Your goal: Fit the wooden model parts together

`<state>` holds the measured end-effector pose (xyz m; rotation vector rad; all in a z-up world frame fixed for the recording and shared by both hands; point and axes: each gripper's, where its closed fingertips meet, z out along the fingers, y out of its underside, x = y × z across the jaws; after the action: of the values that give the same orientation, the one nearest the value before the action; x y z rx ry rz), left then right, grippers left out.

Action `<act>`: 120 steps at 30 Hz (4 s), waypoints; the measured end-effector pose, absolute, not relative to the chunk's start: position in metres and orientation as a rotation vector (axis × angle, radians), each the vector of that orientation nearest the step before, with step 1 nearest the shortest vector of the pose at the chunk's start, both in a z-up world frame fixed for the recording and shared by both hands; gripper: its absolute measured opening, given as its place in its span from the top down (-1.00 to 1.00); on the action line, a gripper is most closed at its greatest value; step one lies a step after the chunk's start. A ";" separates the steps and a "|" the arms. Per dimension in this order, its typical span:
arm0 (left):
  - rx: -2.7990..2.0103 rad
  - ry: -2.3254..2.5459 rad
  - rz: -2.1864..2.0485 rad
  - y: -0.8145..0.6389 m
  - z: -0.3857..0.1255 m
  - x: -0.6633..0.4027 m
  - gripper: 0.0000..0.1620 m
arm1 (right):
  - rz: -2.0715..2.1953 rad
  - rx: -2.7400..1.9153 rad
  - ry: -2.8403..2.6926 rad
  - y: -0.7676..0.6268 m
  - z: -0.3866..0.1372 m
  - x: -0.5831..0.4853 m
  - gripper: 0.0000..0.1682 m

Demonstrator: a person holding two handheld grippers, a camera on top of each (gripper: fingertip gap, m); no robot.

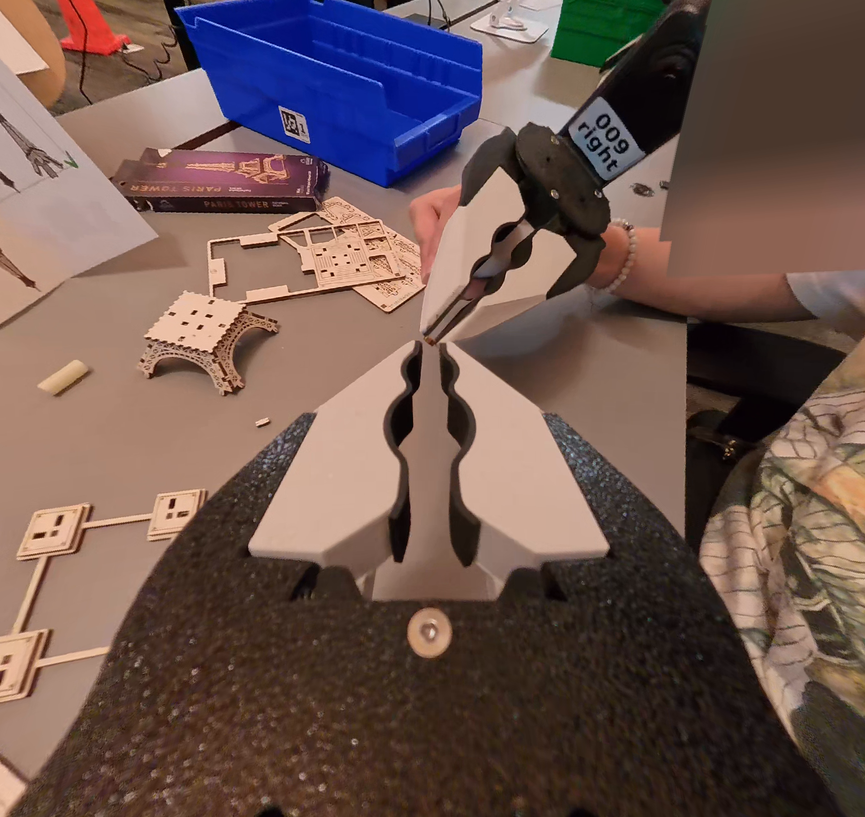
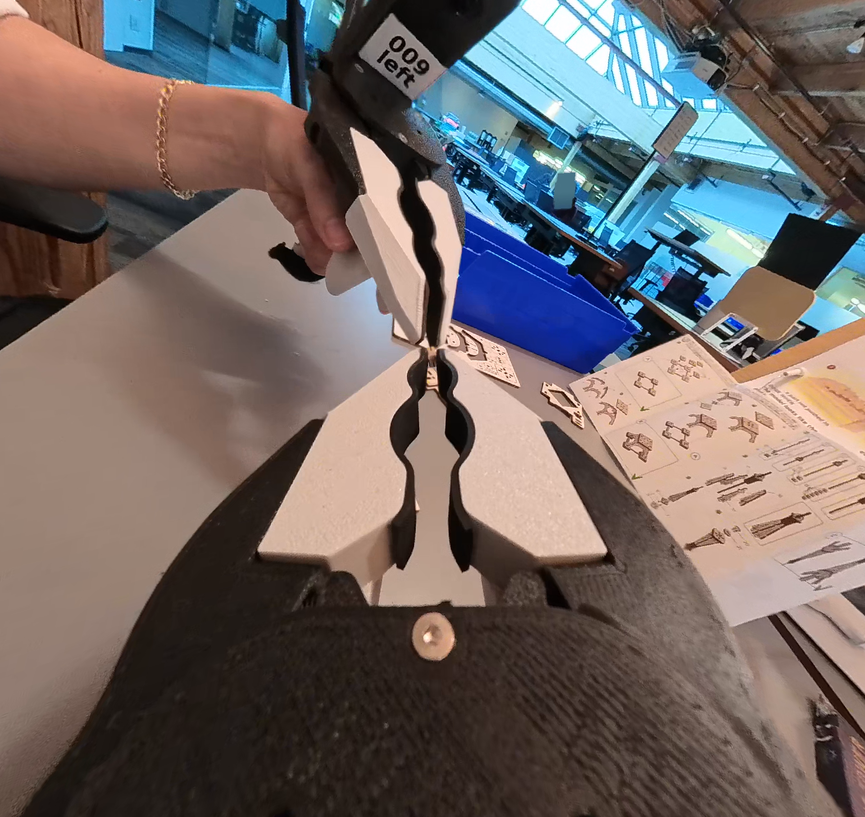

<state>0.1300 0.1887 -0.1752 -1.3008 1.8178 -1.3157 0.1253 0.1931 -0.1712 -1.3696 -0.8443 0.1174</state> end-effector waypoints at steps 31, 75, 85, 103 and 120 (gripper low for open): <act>-1.592 1.785 -1.484 0.193 -0.197 0.130 0.99 | -0.434 -1.333 -1.167 0.199 -0.192 0.120 0.99; -1.948 1.637 -1.530 0.199 -0.213 0.133 1.00 | -0.545 -1.343 -1.233 0.202 -0.205 0.124 0.94; -1.934 1.594 -1.571 0.200 -0.207 0.132 1.00 | -0.477 -1.351 -1.137 0.202 -0.193 0.127 1.00; -2.131 2.003 -1.146 0.214 -0.247 0.120 1.00 | -0.404 -1.713 -1.402 0.226 -0.260 0.173 0.73; -2.212 2.394 -0.783 0.213 -0.268 0.102 1.00 | -0.322 -1.805 -1.307 0.213 -0.274 0.141 0.85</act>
<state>0.1020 0.2126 -0.2683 -2.2124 2.3935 -0.7825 0.1408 0.2132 -0.2740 -1.8045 -1.3074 -0.3224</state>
